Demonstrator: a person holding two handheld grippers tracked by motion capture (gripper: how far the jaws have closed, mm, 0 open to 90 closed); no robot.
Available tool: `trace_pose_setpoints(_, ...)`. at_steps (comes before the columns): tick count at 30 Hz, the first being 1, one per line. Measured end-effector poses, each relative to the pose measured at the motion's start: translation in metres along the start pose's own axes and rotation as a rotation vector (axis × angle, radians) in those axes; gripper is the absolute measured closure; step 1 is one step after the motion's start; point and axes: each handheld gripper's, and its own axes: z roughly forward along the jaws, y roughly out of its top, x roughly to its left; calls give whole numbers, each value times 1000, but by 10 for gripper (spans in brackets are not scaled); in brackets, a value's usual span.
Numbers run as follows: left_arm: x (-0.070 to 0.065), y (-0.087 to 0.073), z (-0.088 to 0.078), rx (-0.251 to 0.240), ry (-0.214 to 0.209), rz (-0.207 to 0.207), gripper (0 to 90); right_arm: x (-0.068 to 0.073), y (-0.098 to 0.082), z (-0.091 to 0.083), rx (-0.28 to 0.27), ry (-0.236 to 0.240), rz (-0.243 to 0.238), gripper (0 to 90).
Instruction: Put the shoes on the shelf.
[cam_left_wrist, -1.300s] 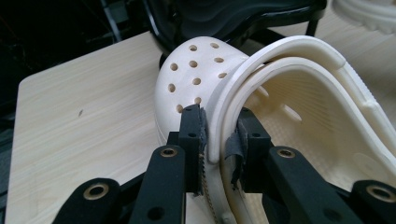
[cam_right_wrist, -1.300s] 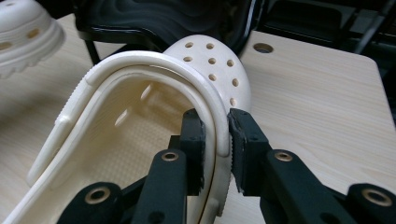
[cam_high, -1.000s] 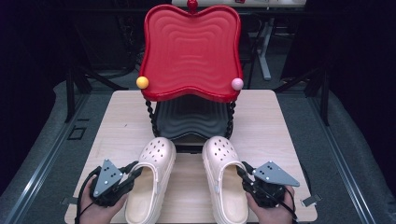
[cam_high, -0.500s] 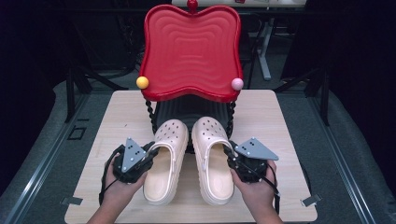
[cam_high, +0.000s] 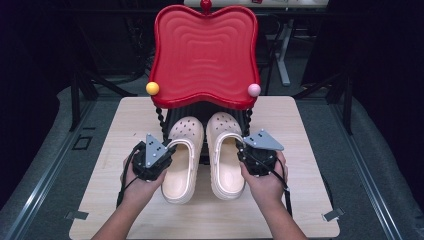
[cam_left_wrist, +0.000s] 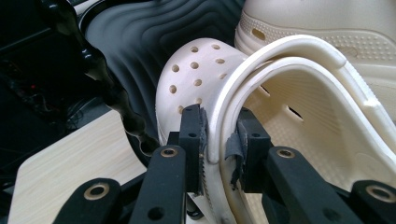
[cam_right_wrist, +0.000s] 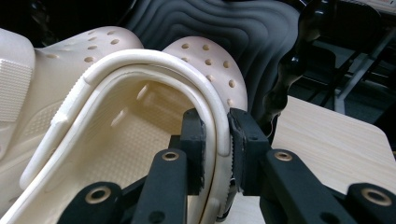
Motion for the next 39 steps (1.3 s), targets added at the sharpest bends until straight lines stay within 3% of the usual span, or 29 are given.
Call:
trace_pose_setpoints(6,1,1,16,2,12,-17,759,2,0,17,30,-3,1,761)
trace_pose_setpoints(13,4,6,31,-21,35,-39,757,5,6,29,16,-20,4,760)
trace_pose_setpoints(19,7,12,43,-36,43,-38,755,14,9,39,20,-54,-50,755)
trace_pose_setpoints(26,8,19,56,-47,52,-29,753,9,13,48,9,-70,-37,748)
trace_pose_setpoints(30,12,25,62,-55,58,-53,750,6,19,54,11,-83,-43,744)
trace_pose_setpoints(36,14,28,67,-58,57,-65,743,3,20,62,15,-62,-73,732)
trace_pose_setpoints(37,15,28,68,-62,53,-69,738,0,21,62,22,-40,-39,725)
trace_pose_setpoints(39,15,28,67,-62,49,-86,724,-1,21,62,21,-35,-29,719)
